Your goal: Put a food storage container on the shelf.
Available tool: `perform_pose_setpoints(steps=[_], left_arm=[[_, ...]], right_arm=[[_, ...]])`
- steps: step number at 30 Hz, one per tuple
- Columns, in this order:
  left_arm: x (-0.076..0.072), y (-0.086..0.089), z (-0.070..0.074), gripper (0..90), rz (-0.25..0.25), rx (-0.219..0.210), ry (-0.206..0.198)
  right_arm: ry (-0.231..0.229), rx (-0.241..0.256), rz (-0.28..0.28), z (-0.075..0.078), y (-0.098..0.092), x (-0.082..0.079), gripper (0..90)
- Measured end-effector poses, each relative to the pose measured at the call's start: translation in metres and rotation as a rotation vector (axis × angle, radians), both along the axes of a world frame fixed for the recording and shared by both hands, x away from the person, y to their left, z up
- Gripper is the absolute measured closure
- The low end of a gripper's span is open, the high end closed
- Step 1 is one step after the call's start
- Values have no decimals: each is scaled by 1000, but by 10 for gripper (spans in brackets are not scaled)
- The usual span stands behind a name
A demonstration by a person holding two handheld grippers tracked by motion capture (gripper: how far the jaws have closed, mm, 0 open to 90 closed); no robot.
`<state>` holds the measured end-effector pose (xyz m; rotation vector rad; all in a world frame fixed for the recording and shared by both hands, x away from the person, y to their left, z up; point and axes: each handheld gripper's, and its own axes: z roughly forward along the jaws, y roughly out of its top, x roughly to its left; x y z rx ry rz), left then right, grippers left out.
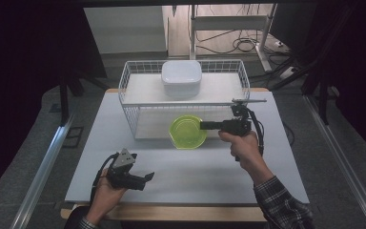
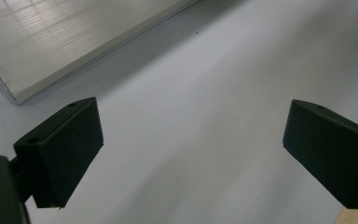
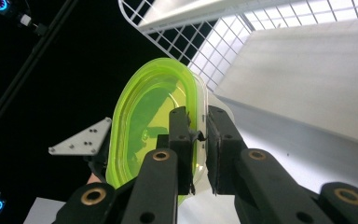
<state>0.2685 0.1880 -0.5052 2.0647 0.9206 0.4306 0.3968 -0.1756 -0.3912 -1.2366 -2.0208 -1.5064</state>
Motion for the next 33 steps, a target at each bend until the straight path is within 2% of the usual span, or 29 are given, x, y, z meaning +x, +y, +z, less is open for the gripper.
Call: perform_pose_setpoints(steps=[15, 24, 33], left_arm=[[1, 0, -1, 44, 5, -11, -1], [1, 1, -1, 44, 3, -10, 2], [2, 1, -2, 44, 3, -16, 6]], right_arm=[[-21, 34, -12, 46, 0, 11, 815], [-51, 57, -33, 75, -1, 19, 814], [-82, 58, -55, 103, 3, 29, 814]])
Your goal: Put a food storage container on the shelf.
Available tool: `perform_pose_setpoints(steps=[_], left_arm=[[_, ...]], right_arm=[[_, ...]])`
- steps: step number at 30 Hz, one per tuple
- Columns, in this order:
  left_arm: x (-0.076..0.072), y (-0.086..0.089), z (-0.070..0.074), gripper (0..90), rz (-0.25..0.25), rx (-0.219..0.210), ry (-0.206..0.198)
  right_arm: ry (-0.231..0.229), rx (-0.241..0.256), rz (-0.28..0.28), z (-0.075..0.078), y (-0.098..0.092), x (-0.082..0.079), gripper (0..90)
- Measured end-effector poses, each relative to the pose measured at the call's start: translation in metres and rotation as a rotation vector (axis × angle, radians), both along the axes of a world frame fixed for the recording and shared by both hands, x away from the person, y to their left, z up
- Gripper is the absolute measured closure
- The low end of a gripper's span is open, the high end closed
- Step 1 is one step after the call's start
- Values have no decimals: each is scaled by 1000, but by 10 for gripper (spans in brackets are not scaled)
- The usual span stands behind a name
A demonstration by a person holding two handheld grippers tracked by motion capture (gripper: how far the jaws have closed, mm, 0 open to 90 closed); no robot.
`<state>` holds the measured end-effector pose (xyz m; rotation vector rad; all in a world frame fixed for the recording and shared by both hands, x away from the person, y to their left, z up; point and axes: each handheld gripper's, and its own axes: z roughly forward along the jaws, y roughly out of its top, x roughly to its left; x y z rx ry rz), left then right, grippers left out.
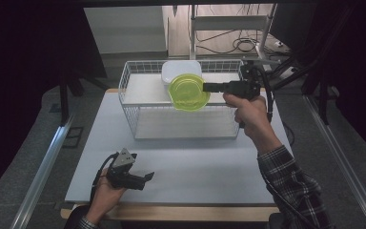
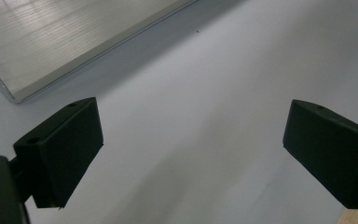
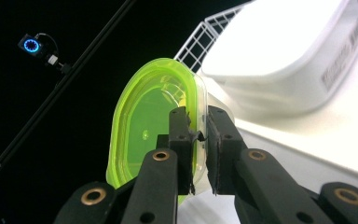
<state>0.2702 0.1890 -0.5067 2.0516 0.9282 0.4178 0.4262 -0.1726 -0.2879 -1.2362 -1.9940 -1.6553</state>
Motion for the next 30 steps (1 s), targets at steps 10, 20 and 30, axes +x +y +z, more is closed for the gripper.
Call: perform_pose_setpoints(steps=[10, 20, 30], left_arm=[[0, 1, 0, 45, -1, 3, 5], [1, 1, -1, 45, -5, -3, 9], [1, 2, -1, 45, -9, -4, 9]], right_arm=[[-28, 0, -62, 26, 7, 21, 814], [-39, -15, -140, 39, 18, 46, 813], [-26, -41, -199, 36, 34, 68, 812]])
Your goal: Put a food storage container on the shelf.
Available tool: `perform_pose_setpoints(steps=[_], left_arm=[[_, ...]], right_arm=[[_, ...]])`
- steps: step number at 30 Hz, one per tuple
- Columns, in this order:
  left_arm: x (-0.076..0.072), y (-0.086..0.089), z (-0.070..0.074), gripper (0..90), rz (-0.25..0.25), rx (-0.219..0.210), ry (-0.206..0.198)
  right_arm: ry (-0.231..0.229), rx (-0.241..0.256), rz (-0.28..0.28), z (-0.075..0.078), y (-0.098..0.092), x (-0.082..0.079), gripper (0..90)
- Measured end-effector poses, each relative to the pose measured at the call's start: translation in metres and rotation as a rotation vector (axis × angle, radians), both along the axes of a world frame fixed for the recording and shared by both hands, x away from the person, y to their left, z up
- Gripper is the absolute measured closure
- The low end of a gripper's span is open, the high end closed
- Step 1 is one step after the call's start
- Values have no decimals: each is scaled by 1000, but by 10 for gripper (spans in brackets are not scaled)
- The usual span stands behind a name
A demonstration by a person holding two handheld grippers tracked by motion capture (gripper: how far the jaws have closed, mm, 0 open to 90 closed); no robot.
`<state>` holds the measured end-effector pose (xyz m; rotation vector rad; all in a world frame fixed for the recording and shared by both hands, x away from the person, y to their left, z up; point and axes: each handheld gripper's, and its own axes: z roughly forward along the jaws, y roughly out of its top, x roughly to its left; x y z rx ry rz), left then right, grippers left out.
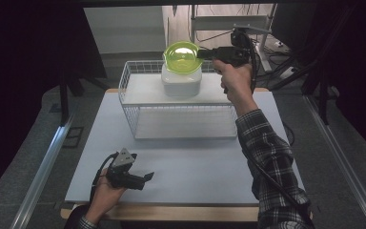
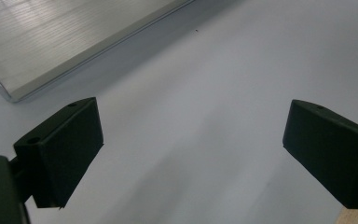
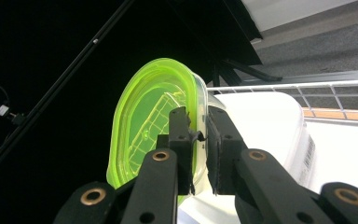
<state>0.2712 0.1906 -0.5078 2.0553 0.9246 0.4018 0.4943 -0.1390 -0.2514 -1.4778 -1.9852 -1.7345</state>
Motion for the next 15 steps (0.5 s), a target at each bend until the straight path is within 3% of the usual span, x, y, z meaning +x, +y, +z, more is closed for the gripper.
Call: perform_pose_setpoints(steps=[5, 9, 15], left_arm=[[0, 0, 0, 45, 0, -1, 2], [0, 0, 0, 45, -1, -1, 1], [0, -1, -1, 46, -4, 1, 3]], right_arm=[[19, -45, -42, -1, 11, 4, 809], [39, -51, -75, 0, 14, 6, 797], [49, -97, -123, 0, 18, 8, 723]])
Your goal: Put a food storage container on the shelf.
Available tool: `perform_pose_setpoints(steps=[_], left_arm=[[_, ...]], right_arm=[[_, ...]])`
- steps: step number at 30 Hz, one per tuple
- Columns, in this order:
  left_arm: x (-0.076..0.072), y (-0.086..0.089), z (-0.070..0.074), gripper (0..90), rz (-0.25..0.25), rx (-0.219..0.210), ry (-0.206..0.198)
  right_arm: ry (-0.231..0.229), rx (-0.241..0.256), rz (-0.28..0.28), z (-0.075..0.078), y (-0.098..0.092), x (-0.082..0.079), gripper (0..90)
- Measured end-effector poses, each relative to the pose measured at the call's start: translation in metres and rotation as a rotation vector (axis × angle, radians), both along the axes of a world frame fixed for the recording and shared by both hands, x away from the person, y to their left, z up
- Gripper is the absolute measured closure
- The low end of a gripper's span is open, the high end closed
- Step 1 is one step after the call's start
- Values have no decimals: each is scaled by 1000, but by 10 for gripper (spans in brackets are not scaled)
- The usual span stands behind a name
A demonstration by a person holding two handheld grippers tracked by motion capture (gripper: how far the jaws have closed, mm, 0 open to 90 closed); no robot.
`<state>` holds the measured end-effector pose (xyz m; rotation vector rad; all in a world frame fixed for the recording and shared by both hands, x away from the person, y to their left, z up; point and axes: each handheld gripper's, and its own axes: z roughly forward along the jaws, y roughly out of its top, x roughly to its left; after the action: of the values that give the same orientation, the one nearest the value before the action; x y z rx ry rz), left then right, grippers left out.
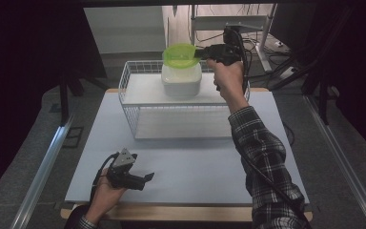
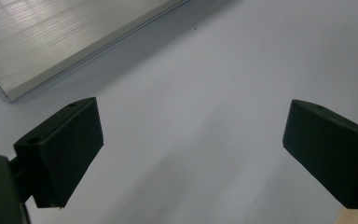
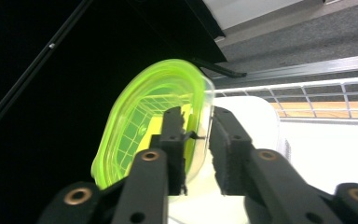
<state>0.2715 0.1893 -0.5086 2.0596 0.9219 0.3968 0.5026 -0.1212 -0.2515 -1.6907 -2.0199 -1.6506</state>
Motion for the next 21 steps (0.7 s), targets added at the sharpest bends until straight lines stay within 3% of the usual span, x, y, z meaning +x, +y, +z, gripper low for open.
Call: perform_pose_setpoints(steps=[4, 8, 13, 16, 21], left_arm=[[0, 0, 0, 46, 0, 2, 2], [0, 0, 0, 46, -2, 5, 2], [0, 0, 0, 46, -3, 10, 3], [0, -1, -1, 45, -2, 11, 4], [0, -2, -2, 45, -2, 8, 6]], right_arm=[[5, 11, -9, -3, -1, 3, 711], [0, 3, -12, -4, -1, 4, 629], [-45, 1, 20, -4, 0, 2, 392], [-103, -43, 30, -3, 1, 0, 256], [-144, -92, 95, -5, 2, -6, 107]])
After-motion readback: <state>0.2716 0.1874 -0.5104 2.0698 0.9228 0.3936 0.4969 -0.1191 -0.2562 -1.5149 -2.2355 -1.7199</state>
